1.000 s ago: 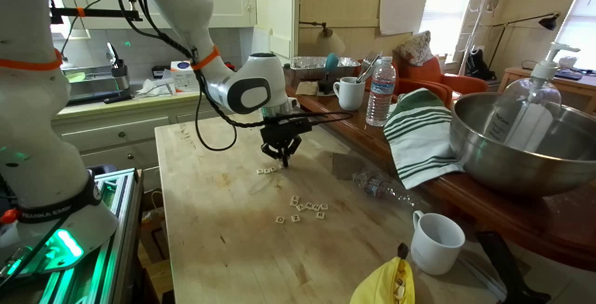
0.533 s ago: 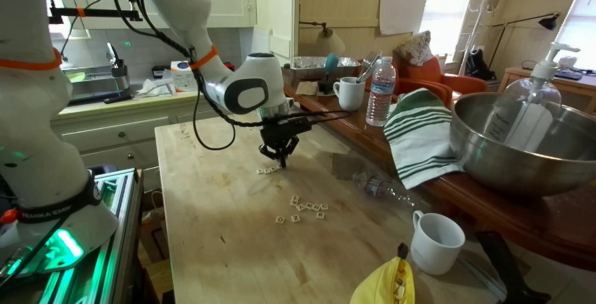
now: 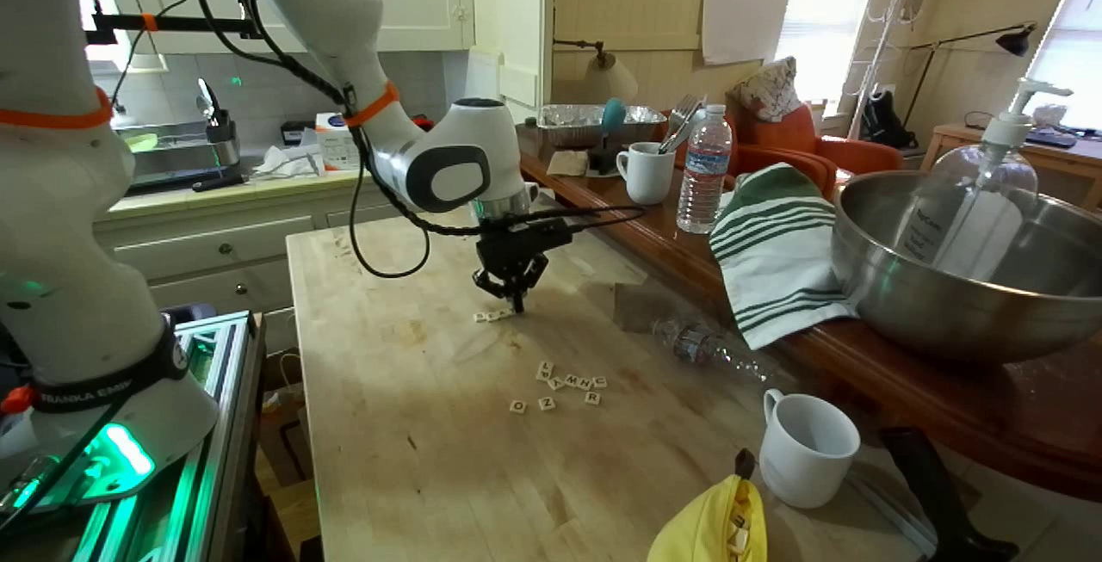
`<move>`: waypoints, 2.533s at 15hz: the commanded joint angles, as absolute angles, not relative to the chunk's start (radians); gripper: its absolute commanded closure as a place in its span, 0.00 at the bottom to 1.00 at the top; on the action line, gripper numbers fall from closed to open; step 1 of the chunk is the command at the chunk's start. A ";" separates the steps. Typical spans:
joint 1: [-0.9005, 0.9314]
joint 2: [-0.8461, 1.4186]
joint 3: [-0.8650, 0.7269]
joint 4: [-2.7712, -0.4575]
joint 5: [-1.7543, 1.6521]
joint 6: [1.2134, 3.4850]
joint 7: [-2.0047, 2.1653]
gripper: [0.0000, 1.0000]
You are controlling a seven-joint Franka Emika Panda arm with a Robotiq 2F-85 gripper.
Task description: Spell the word 'Meat'.
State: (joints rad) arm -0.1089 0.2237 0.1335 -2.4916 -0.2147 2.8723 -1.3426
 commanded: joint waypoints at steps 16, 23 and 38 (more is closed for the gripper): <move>-0.108 0.161 0.131 -2.521 -0.127 2.850 -1.358 1.00; -0.077 0.091 0.113 -2.518 -0.101 2.717 -1.299 0.73; -0.011 -0.038 0.080 -2.534 -0.013 2.480 -1.303 0.00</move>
State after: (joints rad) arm -0.0359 0.0105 0.1039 -2.5016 -0.0344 2.5146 -1.2944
